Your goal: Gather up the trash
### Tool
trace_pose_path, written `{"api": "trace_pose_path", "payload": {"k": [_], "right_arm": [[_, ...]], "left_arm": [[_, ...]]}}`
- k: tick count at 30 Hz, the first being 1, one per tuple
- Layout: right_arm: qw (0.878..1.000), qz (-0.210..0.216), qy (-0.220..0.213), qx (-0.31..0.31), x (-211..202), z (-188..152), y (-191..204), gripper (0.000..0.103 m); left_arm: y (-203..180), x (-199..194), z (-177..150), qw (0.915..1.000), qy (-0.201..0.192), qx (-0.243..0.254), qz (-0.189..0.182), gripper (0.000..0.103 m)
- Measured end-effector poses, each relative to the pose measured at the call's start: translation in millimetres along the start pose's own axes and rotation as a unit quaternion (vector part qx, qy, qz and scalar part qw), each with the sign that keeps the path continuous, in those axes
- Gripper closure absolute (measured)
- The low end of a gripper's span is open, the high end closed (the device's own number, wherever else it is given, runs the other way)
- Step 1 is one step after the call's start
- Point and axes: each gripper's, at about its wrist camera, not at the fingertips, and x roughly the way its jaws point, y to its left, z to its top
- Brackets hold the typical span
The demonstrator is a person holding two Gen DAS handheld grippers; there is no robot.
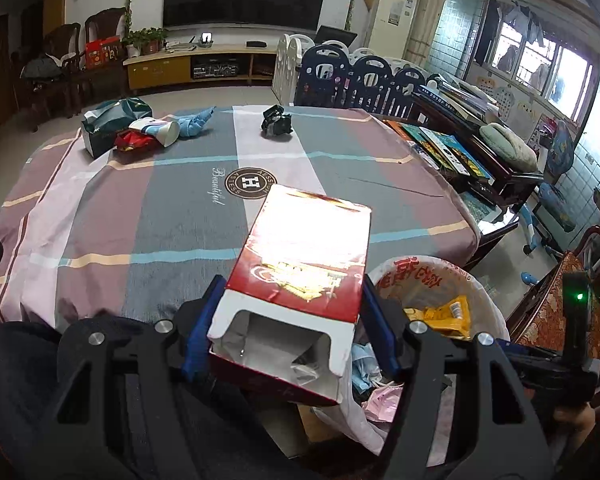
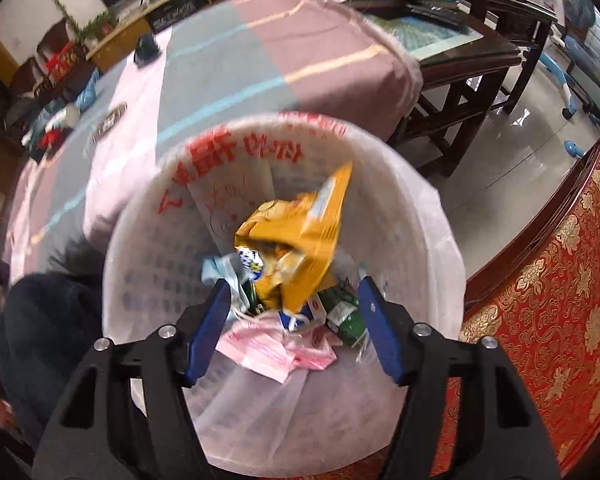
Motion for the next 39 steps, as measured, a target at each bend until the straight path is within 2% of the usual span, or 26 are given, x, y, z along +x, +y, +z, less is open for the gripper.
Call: {"api": "trace_pose_path", "payload": {"k": [4,8,10,13,14,16,17,18,22,25,28,32,34,36,38,39], "right_arm": [[0.998,0.011,-0.040,0.037,-25.2,16.0,-10.6,0.036],[0.995,0.009,-0.087,0.045,-52.8,28.8,-20.4,0.035],[0.993,0.011,-0.104,0.048,-64.8,34.4,-24.2,0.034],[0.991,0.018,-0.121,0.050,-76.5,39.1,-29.6,0.033],[0.991,0.021,-0.125,0.050,-78.7,40.0,-31.1,0.033],[0.990,0.025,-0.128,0.051,-81.4,40.8,-33.5,0.033],[0.990,0.026,-0.128,0.050,-81.3,40.8,-33.9,0.032],[0.990,0.027,-0.126,0.049,-80.2,40.6,-34.4,0.032],[0.992,0.030,-0.112,0.056,-71.4,39.2,-35.0,0.032],[0.992,0.041,-0.103,0.062,-67.6,38.1,-29.9,0.032],[0.993,0.033,-0.107,0.043,-68.8,37.9,-16.4,0.032],[0.991,0.020,-0.131,0.013,-75.3,38.9,4.4,0.032],[0.987,-0.002,-0.163,-0.009,-83.0,37.5,19.8,0.025],[0.977,-0.030,-0.211,-0.029,-93.1,35.6,34.0,0.015],[0.962,-0.049,-0.265,-0.053,-102.6,31.7,51.1,0.003],[0.957,-0.056,-0.279,-0.062,-104.0,30.4,58.4,0.003]], "left_arm": [[2.5,12.2,-0.4,0.9995,0.022,-0.011,-0.018,0.037],[-21.9,31.4,-0.2,0.9944,0.057,0.021,-0.087,0.037],[-47.9,44.9,-4.2,0.9865,0.081,0.057,-0.130,0.037],[-84.3,63.7,-14.6,0.9736,0.115,0.104,-0.168,0.036],[-99.3,71.3,-20.5,0.9663,0.133,0.130,-0.179,0.036],[-118.3,81.3,-30.9,0.9543,0.156,0.163,-0.195,0.031],[-124.0,85.5,-36.1,0.9508,0.164,0.172,-0.198,0.022],[-125.6,86.9,-38.8,0.9522,0.164,0.173,-0.191,0.017],[-107.0,81.4,-33.1,0.9650,0.136,0.148,-0.168,0.011],[-76.7,74.1,-17.0,0.9816,0.100,0.094,-0.133,0.010],[-42.3,66.3,-2.0,0.9946,0.061,0.038,-0.074,0.010],[-11.4,56.8,13.8,0.9994,0.019,0.023,0.015,0.009],[4.5,52.8,18.7,0.9990,0.006,0.017,0.041,0.009],[20.1,50.1,22.3,0.9983,-0.005,-0.001,0.058,0.009],[34.2,48.1,23.3,0.9975,-0.011,-0.022,0.066,0.008],[40.8,47.6,23.6,0.9971,-0.013,-0.031,0.068,0.008]]}}
